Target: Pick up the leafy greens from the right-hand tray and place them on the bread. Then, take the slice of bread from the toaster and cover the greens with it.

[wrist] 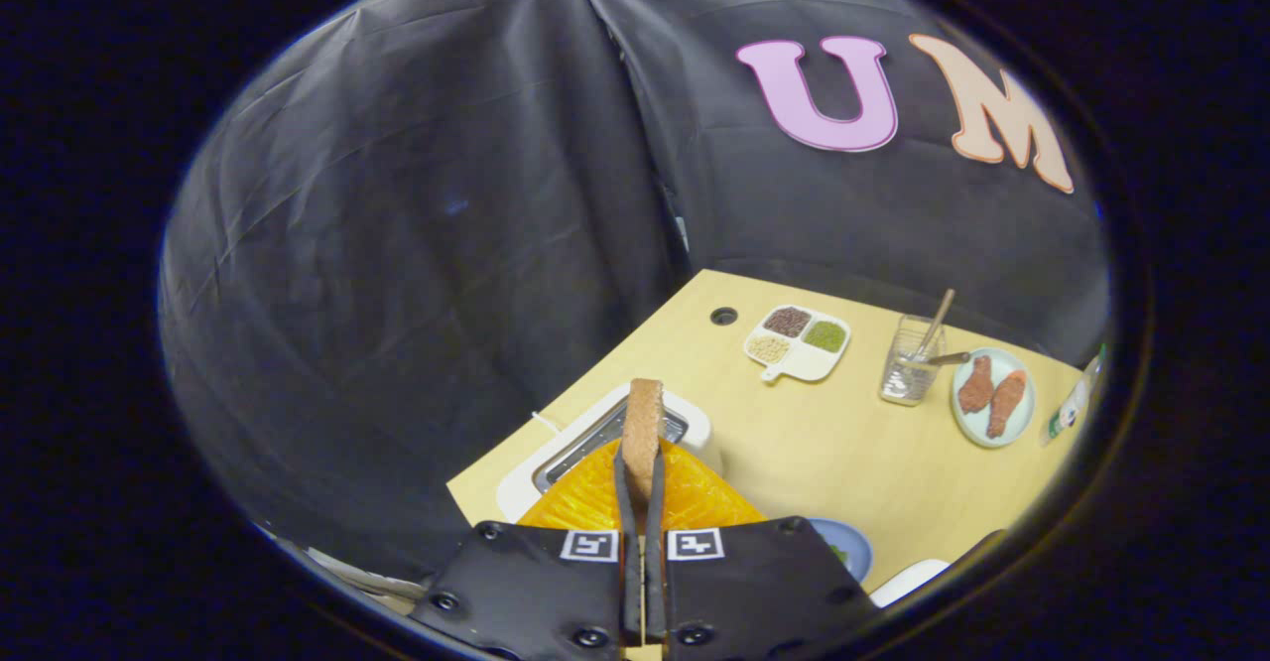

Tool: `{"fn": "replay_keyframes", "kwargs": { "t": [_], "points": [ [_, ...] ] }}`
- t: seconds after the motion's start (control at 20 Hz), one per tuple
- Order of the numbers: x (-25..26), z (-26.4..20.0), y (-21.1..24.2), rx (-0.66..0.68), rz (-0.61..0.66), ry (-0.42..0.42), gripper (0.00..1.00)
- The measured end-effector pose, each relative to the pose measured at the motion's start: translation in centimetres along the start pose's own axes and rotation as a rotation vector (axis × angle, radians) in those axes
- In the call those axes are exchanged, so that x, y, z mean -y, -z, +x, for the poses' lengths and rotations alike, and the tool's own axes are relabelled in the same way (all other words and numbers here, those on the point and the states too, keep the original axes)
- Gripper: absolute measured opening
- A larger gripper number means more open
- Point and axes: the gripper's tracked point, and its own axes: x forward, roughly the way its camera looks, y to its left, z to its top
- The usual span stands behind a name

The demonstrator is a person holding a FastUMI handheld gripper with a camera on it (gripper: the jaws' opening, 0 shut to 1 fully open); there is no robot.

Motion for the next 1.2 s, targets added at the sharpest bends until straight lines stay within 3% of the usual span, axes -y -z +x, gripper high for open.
{"fn": "replay_keyframes", "kwargs": {
  "t": [0.3,0.9,1.2],
  "points": [
    [3.5,-2.0,2.1,0.01,0.022,0.046,0.04],
    [7.8,-0.3,12.1,-0.081,0.196,0.083,0.04],
    [10.0,-1.0,16.7,-0.135,0.274,0.111,0.09]
  ]
}}
